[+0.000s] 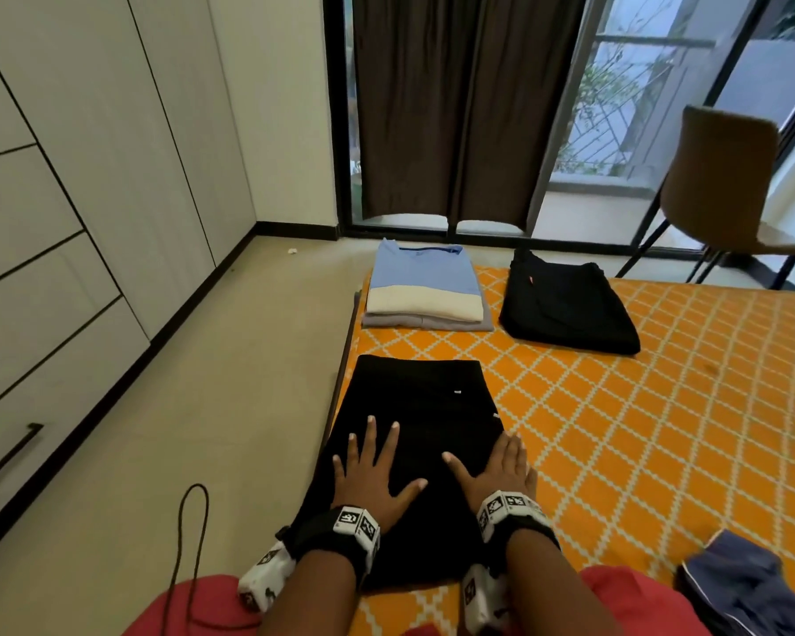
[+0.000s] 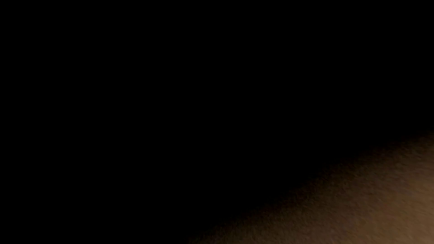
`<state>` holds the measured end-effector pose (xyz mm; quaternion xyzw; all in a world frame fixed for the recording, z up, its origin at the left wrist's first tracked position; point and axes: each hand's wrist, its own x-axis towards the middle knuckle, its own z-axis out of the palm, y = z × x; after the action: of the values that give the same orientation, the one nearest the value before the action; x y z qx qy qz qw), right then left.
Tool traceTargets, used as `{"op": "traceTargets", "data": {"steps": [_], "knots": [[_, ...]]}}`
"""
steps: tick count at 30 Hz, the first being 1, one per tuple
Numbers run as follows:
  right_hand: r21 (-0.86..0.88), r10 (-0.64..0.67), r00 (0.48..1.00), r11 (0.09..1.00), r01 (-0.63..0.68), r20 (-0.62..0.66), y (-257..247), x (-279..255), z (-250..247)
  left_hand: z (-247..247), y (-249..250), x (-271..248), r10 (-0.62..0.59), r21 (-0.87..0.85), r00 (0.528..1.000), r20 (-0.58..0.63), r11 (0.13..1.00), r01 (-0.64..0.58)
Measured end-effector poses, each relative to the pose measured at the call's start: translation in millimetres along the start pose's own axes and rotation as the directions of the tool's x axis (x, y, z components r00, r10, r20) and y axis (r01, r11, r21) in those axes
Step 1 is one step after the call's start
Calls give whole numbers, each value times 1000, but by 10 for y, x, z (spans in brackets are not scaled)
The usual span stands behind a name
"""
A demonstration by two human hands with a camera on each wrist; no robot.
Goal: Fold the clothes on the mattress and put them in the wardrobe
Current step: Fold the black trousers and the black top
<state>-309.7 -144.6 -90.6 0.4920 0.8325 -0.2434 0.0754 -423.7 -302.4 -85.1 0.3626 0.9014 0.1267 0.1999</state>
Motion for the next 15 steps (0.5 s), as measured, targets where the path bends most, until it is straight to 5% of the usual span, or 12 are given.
{"op": "traceTargets", "data": {"steps": [2, 4, 7, 11, 15], "knots": [[126, 56, 998, 990, -56, 6, 110, -61, -137, -120, -30, -81, -3, -124, 1000, 9, 992, 4], [369, 124, 992, 923, -106, -26, 116, -128, -314, -254, -46, -204, -93, -223, 987, -132, 973, 62], [668, 185, 983, 731, -137, -1, 101, -229, -458, -377, -86, -493, -319, -52, 913, -254, 947, 317], [686, 202, 977, 703, -189, 63, 98, -455, -321, -220, -40, -741, -454, 40, 880, -138, 885, 463], [678, 202, 977, 709, -194, 69, 76, -555, -241, -82, -43, -746, -483, -151, 845, -231, 876, 459]]}}
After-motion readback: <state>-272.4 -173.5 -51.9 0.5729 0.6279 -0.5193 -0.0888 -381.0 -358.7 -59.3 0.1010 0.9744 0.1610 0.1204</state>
